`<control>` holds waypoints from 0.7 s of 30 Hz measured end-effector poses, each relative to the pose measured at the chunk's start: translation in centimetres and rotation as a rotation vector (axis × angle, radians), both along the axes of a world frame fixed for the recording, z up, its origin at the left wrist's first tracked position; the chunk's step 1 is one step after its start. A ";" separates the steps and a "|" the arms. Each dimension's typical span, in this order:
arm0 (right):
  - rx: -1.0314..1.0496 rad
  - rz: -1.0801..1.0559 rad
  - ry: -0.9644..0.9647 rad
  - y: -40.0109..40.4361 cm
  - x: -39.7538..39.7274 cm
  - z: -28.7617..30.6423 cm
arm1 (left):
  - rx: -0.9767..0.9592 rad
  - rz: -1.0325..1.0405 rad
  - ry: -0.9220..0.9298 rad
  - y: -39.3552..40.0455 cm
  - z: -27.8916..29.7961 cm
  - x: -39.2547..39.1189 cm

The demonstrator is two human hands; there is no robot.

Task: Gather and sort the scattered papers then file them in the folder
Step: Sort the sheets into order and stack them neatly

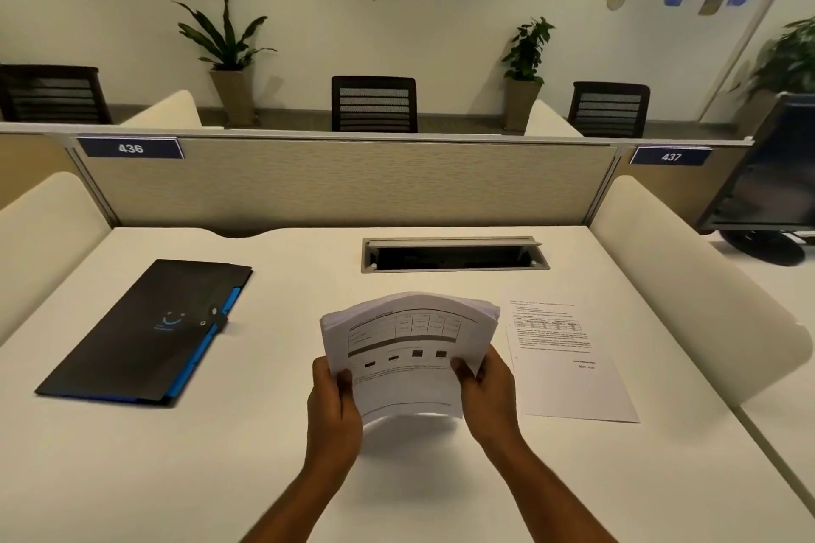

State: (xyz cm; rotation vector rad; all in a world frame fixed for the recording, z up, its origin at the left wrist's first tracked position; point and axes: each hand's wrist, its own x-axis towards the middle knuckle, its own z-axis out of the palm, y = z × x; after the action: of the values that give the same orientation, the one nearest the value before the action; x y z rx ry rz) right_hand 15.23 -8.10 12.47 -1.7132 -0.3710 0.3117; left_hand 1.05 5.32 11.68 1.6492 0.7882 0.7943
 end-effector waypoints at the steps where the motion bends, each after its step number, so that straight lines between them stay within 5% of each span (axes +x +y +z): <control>1: 0.012 -0.009 -0.017 0.0 -0.1 0.2 | -0.005 0.014 -0.016 0.0 0.2 0.0; 21: -0.267 0.091 -0.019 -2.5 -0.5 -5.2 | -0.034 -0.006 0.230 -0.3 -3.7 -0.9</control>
State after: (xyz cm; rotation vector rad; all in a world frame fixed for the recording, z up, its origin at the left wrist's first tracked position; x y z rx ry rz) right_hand 14.69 -10.60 7.32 -1.9645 -0.4374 0.4274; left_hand 0.18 5.01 7.96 1.7313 0.9513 0.5898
